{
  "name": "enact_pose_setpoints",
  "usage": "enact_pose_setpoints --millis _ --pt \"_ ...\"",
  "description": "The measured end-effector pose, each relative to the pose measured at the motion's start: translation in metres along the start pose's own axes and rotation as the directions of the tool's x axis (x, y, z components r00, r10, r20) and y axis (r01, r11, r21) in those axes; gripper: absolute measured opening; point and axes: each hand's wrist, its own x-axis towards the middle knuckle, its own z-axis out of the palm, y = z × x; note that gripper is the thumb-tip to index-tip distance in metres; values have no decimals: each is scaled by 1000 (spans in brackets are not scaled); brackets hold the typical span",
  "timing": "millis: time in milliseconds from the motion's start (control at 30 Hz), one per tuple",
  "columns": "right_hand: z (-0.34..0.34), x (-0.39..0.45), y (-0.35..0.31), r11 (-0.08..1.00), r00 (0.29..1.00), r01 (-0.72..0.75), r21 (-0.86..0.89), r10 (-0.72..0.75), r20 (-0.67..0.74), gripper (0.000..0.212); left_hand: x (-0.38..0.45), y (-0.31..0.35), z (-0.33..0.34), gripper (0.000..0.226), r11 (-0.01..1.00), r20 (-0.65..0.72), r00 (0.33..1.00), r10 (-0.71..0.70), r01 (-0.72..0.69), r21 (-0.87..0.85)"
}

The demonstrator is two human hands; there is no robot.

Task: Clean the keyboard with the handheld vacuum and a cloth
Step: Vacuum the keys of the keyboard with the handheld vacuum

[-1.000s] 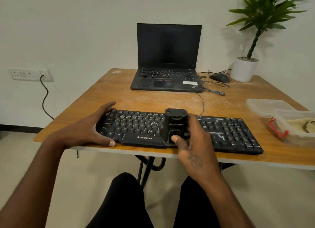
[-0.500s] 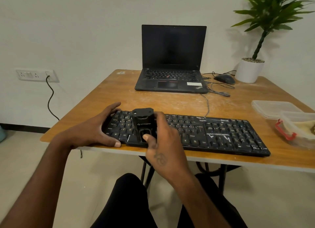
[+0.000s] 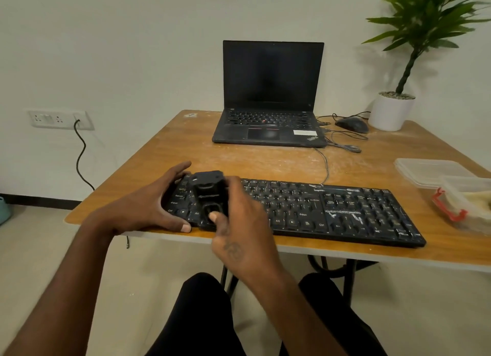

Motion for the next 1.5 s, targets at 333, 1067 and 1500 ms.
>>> enact_pose_setpoints --millis 333,1067,1500 --pt "-54 -9 28 998 992 -55 -15 53 -112 54 -2 -1 -1 130 1000 4 1000 -18 18 12" --pt "-111 -34 59 998 960 -65 21 68 -272 52 0 1 0 133 1000 5 1000 -1 1 -10" --pt "-115 -37 68 996 967 -46 79 64 -245 53 -2 3 2 134 999 -15 1000 -3 3 -34"
